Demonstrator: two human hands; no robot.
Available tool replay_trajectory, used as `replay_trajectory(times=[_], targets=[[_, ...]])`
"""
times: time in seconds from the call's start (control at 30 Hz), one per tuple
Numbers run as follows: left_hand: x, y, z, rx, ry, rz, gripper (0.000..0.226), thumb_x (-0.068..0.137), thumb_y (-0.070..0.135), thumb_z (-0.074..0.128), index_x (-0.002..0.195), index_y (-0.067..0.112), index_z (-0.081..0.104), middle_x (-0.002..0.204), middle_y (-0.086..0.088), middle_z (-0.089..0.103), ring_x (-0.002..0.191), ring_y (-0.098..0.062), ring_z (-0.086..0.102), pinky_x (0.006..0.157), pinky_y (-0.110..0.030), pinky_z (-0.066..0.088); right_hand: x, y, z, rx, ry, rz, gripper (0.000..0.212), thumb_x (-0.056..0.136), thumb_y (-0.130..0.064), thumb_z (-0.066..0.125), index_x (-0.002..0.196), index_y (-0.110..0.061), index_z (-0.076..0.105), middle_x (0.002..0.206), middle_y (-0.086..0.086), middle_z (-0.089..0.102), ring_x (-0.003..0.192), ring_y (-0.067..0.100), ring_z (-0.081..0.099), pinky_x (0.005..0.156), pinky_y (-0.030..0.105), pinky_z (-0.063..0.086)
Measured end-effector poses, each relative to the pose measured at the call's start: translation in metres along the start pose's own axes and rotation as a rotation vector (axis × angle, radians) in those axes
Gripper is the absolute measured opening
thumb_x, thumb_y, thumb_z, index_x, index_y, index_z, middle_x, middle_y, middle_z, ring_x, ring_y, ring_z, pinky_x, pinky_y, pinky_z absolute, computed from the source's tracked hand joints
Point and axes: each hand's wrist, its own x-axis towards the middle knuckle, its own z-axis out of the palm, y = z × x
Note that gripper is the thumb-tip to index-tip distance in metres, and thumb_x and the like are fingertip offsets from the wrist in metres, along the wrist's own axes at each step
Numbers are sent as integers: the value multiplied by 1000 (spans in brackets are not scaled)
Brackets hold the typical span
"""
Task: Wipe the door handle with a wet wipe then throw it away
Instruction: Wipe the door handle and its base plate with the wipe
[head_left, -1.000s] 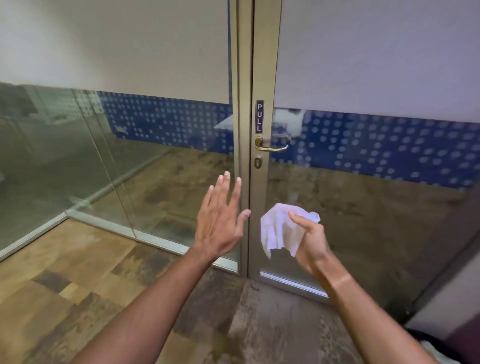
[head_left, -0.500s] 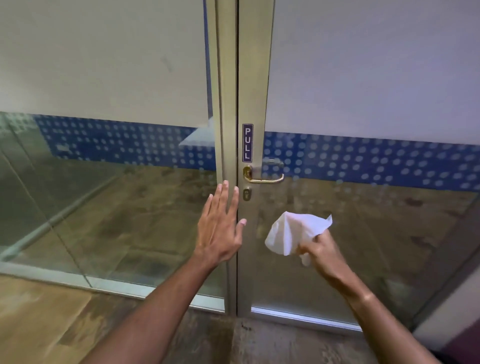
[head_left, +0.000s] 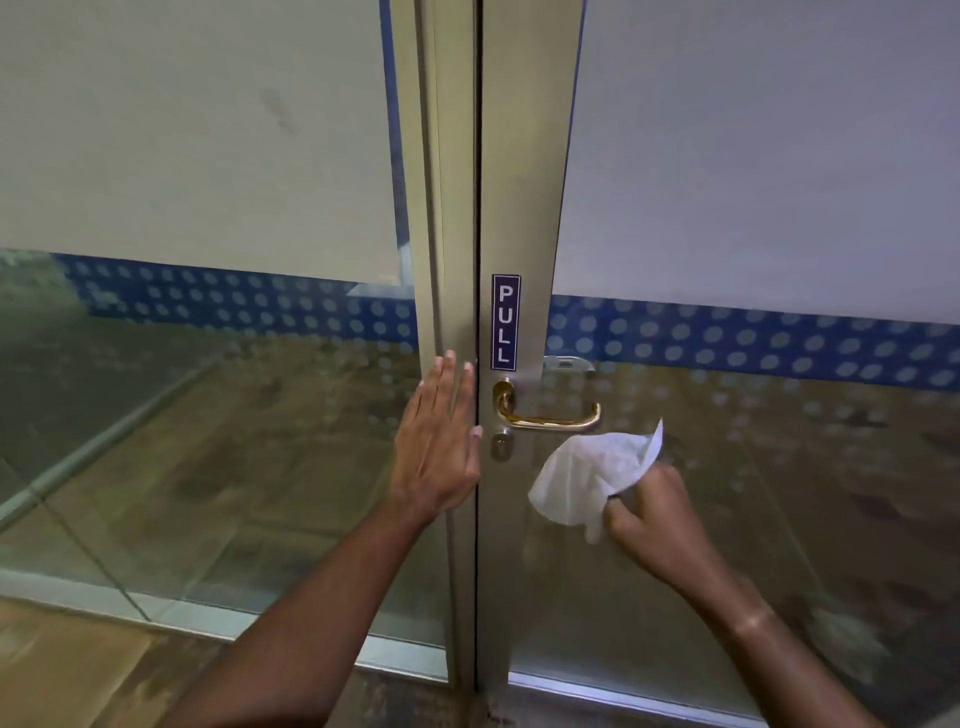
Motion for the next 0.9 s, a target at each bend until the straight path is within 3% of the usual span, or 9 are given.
replay_trajectory(times=[0.07, 0.1, 0.23, 0.33, 0.47, 0.57, 0.7, 0.9], targets=[[15, -8, 12, -2, 5, 1, 80, 90, 27, 48, 156, 10, 5, 163, -9, -5, 152, -24, -2, 124, -42, 12, 13, 6, 12, 26, 62, 87, 22, 73, 0, 51, 74, -14, 67, 79, -1, 71, 77, 11, 66, 63, 20, 51], [20, -12, 15, 1, 16, 2, 81, 90, 25, 50, 156, 10, 5, 163, -10, -5, 152, -23, -3, 124, -41, 11, 17, 6, 17, 36, 91, 117, 22, 73, -3, 51, 70, -19, 65, 75, -4, 70, 73, 6, 66, 59, 15, 47], [48, -27, 27, 21, 107, 60, 82, 87, 17, 52, 156, 6, 9, 164, -12, -2, 153, -24, -4, 124, -42, 11, 44, 10, 34, -16, 156, 141, 19, 79, -7, 56, 84, -13, 73, 86, -4, 71, 81, 3, 64, 72, 4, 43], [65, -37, 36, 31, 191, 146, 83, 84, 13, 54, 155, 5, 11, 163, -11, -2, 153, -24, -4, 123, -43, 11, 68, 11, 50, -166, 133, 111, 18, 82, -7, 59, 94, -6, 72, 94, 6, 70, 86, 15, 65, 77, 16, 49], [78, -49, 53, -3, 229, 235, 94, 80, 10, 57, 155, 6, 0, 163, -10, -8, 152, -23, -7, 124, -42, 6, 93, 6, 83, -350, 18, 111, 13, 80, -7, 62, 90, -5, 71, 93, 11, 68, 81, 26, 65, 67, 38, 55], [83, -54, 65, 7, 263, 277, 92, 84, 15, 50, 154, 8, -9, 162, -9, -21, 151, -23, -13, 124, -39, -4, 106, 5, 104, -509, -47, 118, 8, 79, -9, 61, 80, -5, 68, 85, 11, 66, 71, 31, 64, 52, 29, 44], [88, -57, 74, 39, 316, 313, 91, 89, 24, 46, 152, 8, -18, 159, -8, -31, 149, -20, -22, 122, -36, -12, 115, -1, 118, -628, -55, 116, 7, 68, -11, 71, 71, -16, 67, 75, 7, 67, 55, 30, 62, 49, 22, 23], [92, -63, 90, 27, 417, 333, 78, 95, 34, 29, 151, 5, -17, 160, -10, -28, 149, -20, -21, 122, -35, -11, 120, 2, 132, -837, -88, 117, 26, 60, -9, 80, 82, -6, 68, 70, 10, 62, 43, 28, 56, 44, 24, 19]])
